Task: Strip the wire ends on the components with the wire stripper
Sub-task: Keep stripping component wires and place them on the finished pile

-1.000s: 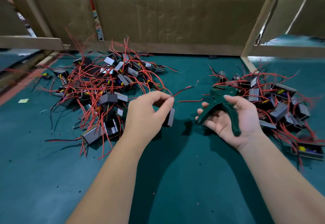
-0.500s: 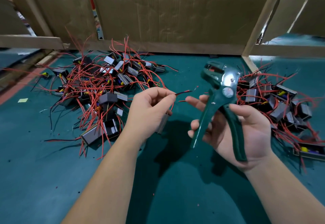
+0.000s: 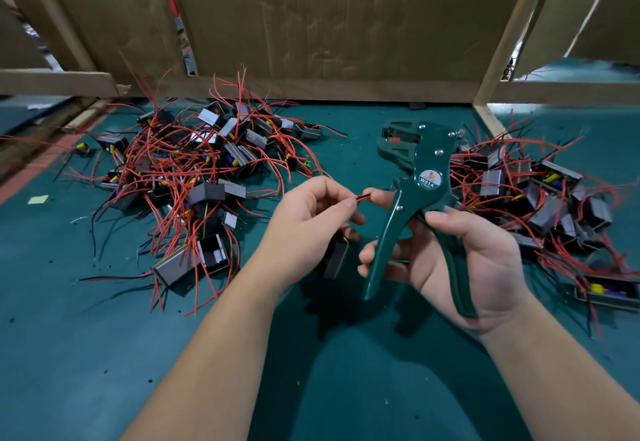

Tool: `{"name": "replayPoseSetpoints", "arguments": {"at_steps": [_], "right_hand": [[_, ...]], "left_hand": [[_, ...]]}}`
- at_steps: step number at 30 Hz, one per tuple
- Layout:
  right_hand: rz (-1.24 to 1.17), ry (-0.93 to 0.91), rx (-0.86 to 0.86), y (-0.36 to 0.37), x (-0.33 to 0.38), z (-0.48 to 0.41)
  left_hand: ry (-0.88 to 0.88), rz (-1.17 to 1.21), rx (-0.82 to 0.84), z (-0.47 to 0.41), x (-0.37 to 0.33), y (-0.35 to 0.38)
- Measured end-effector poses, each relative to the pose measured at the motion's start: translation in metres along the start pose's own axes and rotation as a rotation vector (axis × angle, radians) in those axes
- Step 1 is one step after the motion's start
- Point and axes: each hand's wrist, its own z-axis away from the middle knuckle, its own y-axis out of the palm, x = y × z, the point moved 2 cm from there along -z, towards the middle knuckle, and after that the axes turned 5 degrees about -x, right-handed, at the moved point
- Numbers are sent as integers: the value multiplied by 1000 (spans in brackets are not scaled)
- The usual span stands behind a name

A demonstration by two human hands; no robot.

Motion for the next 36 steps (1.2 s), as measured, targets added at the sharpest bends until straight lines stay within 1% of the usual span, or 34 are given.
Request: {"name": "replayPoseSetpoints", "arguments": {"at_steps": [3, 6, 7, 9, 11, 13, 18, 21, 24, 26, 28, 33, 36], "right_hand": [[-20, -5, -12, 1, 0, 0], [-29, 5, -28, 0, 2, 0], [-28, 8, -28, 0, 3, 0], [-27, 5, -21, 0, 3, 0], [-25, -10, -12, 1, 4, 1], [-28, -18, -12, 1, 4, 0], [-4, -52, -43, 2, 5, 2], [-13, -89, -122, -1, 8, 2], [-6, -134, -170, -5, 14, 2], [9, -137, -170, -7, 17, 2], [18, -74, -152, -8, 16, 3], [96, 195, -39, -5, 3, 6], [88, 265, 49, 2, -4, 8]], "left_hand": [[7, 36, 5, 2, 3, 6], [5, 229, 53, 5, 2, 11], [12, 252, 59, 6, 2, 12], [9, 217, 37, 4, 5, 10], [24, 103, 0, 0, 8, 7], [46, 27, -2, -2, 8, 6], [45, -32, 24, -2, 6, 1], [81, -103, -56, -4, 4, -3], [89, -85, -179, -7, 2, -11], [105, -61, -230, -8, 0, -15], [116, -30, -254, -8, -3, -17], [118, 28, -296, -7, -8, -19], [126, 34, -314, -6, -11, -21]]}}
